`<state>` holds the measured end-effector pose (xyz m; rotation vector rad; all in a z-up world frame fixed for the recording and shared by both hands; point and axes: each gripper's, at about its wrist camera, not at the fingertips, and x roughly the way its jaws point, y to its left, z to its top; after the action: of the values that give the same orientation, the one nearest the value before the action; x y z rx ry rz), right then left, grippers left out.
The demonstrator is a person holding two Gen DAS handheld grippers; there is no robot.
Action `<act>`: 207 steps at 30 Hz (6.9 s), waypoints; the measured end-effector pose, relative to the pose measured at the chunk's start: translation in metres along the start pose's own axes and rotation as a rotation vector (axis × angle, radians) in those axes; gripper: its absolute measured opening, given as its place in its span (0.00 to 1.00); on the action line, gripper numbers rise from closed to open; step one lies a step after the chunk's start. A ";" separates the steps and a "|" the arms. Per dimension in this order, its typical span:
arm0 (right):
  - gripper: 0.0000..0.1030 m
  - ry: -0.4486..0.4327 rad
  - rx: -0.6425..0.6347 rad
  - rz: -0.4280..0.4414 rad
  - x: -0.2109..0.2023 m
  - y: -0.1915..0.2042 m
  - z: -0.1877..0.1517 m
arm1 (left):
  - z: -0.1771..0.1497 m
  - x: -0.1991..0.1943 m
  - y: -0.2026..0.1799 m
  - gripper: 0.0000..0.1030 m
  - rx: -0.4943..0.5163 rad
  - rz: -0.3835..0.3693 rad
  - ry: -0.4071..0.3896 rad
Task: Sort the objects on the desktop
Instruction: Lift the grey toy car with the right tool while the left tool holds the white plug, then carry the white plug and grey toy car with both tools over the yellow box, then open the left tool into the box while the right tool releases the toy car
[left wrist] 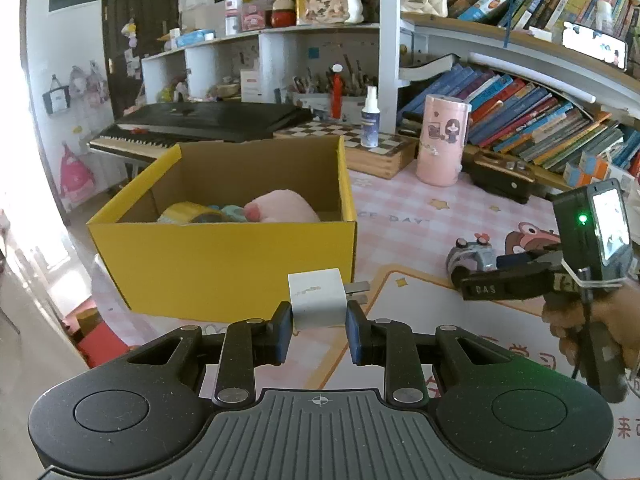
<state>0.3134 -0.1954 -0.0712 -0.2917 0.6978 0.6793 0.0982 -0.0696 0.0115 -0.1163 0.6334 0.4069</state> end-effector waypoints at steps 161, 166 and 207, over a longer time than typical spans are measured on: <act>0.46 -0.174 0.033 0.193 -0.038 0.161 0.146 | 0.069 0.098 0.102 0.26 0.159 -0.180 -0.016; 0.46 -0.147 -0.023 0.219 -0.025 0.166 0.152 | 0.069 0.105 0.099 0.26 0.151 -0.206 0.017; 0.60 0.101 -0.307 0.323 0.041 0.217 0.162 | 0.059 0.063 0.120 0.73 0.090 -0.048 -0.082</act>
<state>0.2729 0.0612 0.0154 -0.5041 0.7443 1.0888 0.1280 0.0743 0.0231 -0.0290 0.5661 0.3350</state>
